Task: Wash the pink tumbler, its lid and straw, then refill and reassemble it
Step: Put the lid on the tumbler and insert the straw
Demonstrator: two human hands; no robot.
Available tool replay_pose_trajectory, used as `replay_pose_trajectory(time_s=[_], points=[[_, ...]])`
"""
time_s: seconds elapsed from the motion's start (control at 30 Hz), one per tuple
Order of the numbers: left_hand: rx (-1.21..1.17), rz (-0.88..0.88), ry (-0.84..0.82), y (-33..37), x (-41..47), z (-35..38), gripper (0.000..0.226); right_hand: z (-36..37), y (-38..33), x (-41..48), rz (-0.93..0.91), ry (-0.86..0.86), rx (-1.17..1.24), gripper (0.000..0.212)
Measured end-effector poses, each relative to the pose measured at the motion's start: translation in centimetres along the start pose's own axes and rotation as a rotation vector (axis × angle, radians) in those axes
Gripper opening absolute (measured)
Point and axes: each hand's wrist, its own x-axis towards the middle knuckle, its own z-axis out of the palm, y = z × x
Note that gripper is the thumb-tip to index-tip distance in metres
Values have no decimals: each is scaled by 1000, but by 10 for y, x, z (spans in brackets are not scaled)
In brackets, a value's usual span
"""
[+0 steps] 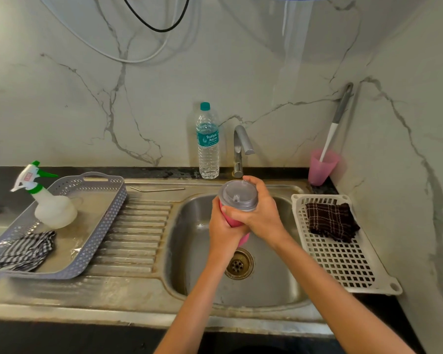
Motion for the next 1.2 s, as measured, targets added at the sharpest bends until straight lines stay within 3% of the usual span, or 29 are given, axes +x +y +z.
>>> replay_pose_trajectory(time_s=[0.1, 0.23, 0.33, 0.5, 0.7, 0.8, 0.9, 1.07, 1.2], points=[[9, 17, -35, 0, 2, -6, 78, 0, -4, -1, 6, -43, -48, 91], [-36, -38, -174, -1, 5, -24, 83, -29, -14, 11, 54, -379, 55, 93], [-57, -68, -282, -1, 6, -26, 86, -37, -19, 19, 33, -485, 40, 87], [-58, -48, -203, -6, 6, -23, 85, -23, -15, 16, -20, -320, -85, 75], [-2, -8, -33, -10, 3, -12, 82, 10, -9, 3, -41, 25, -173, 77], [20, -3, -21, -11, 0, -12, 77, 22, -5, -4, -16, 112, -139, 79], [21, 0, -32, -11, -1, -18, 79, 19, -4, -5, -2, 37, -155, 83], [28, 4, -158, -5, 7, -37, 86, -19, -15, 9, 24, -408, -21, 95], [49, 3, -152, -5, 10, -39, 84, -11, -16, 9, -24, -314, -13, 86]])
